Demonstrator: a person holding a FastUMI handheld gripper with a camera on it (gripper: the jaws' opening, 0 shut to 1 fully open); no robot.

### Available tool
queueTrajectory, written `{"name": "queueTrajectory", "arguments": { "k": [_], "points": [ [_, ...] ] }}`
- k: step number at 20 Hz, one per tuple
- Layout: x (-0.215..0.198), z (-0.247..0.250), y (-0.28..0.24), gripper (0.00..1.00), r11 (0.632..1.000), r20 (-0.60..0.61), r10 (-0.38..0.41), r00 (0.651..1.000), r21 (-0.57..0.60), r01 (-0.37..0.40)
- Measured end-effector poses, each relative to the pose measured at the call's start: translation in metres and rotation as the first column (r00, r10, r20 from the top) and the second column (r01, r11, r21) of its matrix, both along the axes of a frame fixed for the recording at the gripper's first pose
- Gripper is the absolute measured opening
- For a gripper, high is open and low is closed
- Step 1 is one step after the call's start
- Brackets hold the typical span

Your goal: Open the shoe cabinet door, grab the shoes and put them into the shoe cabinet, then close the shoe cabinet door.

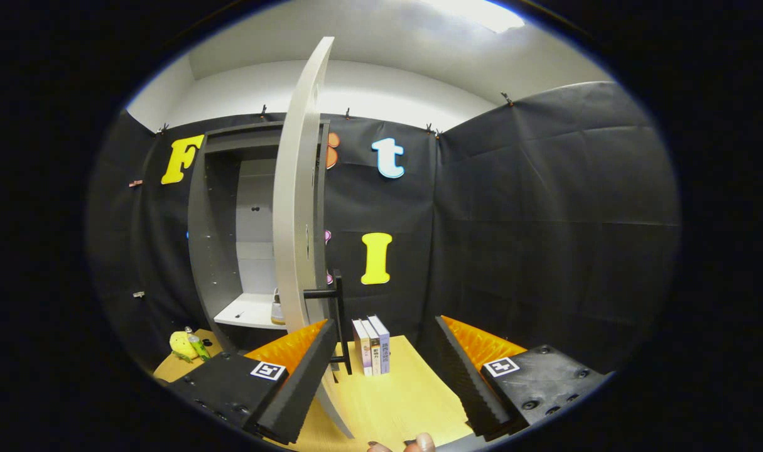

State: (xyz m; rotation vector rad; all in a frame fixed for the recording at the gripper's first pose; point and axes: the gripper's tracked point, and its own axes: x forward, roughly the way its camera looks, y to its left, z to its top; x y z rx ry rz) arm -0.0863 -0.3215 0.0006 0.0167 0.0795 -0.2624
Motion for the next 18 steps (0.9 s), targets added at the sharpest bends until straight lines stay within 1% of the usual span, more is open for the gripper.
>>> {"name": "queueTrajectory", "arguments": {
  "k": [2,4,9,12,15,18],
  "points": [
    [0.010,-0.008,0.002,0.98,0.999,-0.018,0.039,0.999,0.009,-0.039],
    [0.014,-0.007,0.005,0.97,0.997,-0.008,0.071,0.997,0.018,-0.071],
    [0.022,-0.010,0.016,0.96,0.993,0.005,0.110,0.994,0.048,-0.110],
    [0.030,-0.012,0.046,0.98,0.987,0.007,0.151,0.988,0.061,-0.151],
    [0.042,-0.019,0.089,0.98,0.979,0.006,0.197,0.980,0.056,-0.197],
    [0.050,-0.018,0.127,0.98,0.977,0.016,0.210,0.978,0.044,-0.211]
  ]
}}
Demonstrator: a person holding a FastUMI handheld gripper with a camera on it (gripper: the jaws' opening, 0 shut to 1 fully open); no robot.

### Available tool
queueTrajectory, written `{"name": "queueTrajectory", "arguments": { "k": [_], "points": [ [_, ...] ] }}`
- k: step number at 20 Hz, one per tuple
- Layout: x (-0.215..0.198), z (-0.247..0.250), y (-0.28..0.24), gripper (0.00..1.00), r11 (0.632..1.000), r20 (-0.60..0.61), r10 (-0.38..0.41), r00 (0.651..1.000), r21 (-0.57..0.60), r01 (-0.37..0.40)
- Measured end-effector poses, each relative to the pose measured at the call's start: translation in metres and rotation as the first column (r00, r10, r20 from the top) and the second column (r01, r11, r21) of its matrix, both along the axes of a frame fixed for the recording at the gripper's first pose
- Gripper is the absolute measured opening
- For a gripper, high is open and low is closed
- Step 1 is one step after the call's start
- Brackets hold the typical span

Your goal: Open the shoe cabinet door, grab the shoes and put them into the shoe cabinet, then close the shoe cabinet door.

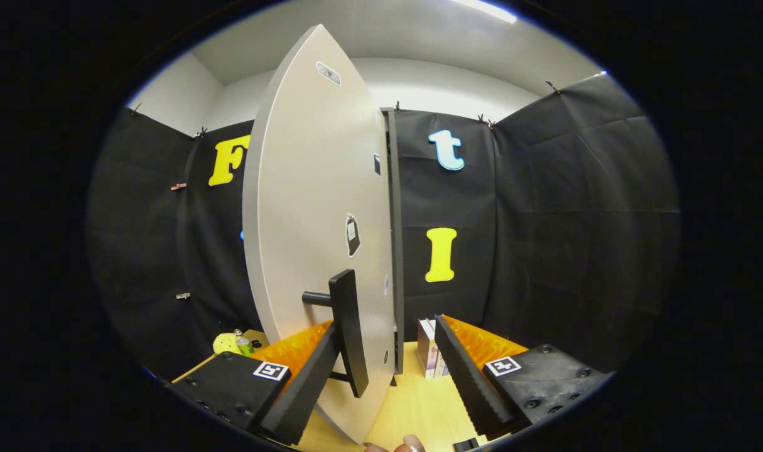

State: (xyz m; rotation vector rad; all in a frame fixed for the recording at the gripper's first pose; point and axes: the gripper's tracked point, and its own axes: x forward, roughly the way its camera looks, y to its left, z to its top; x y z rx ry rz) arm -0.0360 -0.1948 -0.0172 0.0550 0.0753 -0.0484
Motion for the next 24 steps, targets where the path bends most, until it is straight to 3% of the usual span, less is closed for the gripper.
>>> {"name": "queueTrajectory", "arguments": {
  "k": [15,24],
  "points": [
    [0.066,-0.014,0.164,0.99,0.992,0.009,0.124,0.992,0.008,-0.124],
    [0.080,-0.005,0.190,0.99,0.987,0.032,0.158,0.987,-0.008,-0.158]
  ]
}}
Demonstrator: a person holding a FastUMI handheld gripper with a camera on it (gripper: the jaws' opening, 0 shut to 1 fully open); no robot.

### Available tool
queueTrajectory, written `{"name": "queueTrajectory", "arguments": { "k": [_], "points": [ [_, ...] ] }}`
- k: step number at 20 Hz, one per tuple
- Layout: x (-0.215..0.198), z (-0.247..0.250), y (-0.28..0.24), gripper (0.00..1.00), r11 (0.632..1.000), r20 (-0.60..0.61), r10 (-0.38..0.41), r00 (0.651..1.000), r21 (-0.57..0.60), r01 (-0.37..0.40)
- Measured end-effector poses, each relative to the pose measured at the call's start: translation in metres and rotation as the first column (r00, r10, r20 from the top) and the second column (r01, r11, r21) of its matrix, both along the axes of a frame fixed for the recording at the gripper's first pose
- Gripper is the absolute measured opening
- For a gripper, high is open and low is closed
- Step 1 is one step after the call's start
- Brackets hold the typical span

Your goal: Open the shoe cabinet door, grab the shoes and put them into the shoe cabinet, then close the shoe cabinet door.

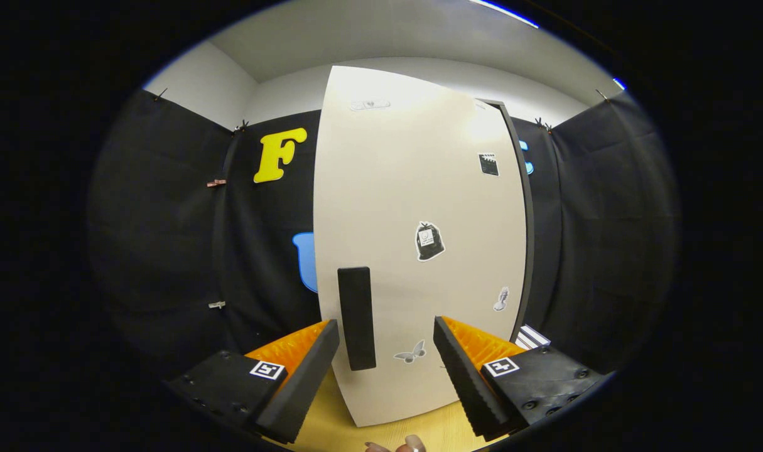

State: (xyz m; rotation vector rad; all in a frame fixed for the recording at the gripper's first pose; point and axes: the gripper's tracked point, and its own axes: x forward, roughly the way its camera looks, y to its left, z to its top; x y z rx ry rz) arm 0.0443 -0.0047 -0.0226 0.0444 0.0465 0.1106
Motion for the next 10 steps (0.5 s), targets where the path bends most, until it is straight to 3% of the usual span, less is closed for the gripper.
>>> {"name": "queueTrajectory", "arguments": {
  "k": [10],
  "points": [
    [-0.009,-0.003,-0.007,0.99,1.000,0.000,-0.012,1.000,-0.015,0.012]
  ]
}}
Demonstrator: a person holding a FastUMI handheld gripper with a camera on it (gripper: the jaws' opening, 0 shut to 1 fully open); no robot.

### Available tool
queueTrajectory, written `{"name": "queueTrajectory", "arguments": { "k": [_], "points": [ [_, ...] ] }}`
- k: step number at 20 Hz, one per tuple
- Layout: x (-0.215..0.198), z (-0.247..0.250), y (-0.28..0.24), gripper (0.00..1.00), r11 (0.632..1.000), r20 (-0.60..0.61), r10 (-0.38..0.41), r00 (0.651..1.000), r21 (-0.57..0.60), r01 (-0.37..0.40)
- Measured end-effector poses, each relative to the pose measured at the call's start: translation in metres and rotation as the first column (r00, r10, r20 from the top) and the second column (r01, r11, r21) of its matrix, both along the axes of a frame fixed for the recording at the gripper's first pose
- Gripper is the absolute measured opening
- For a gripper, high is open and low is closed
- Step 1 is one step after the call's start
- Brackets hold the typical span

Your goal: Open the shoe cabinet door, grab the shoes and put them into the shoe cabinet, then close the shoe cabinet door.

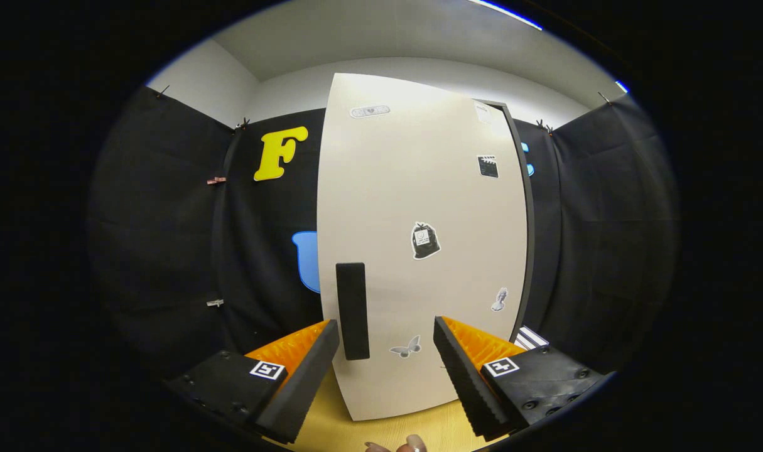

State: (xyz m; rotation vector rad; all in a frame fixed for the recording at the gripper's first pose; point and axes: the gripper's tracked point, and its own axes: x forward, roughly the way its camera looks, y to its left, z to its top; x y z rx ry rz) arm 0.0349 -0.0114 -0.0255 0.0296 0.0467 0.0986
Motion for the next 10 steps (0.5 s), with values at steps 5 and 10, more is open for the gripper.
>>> {"name": "queueTrajectory", "arguments": {
  "k": [5,10],
  "points": [
    [-0.0049,0.0038,-0.0010,0.99,1.000,0.004,-0.010,1.000,-0.012,0.010],
    [-0.0076,0.0041,-0.0004,0.99,1.000,0.003,-0.014,1.000,-0.017,0.014]
  ]
}}
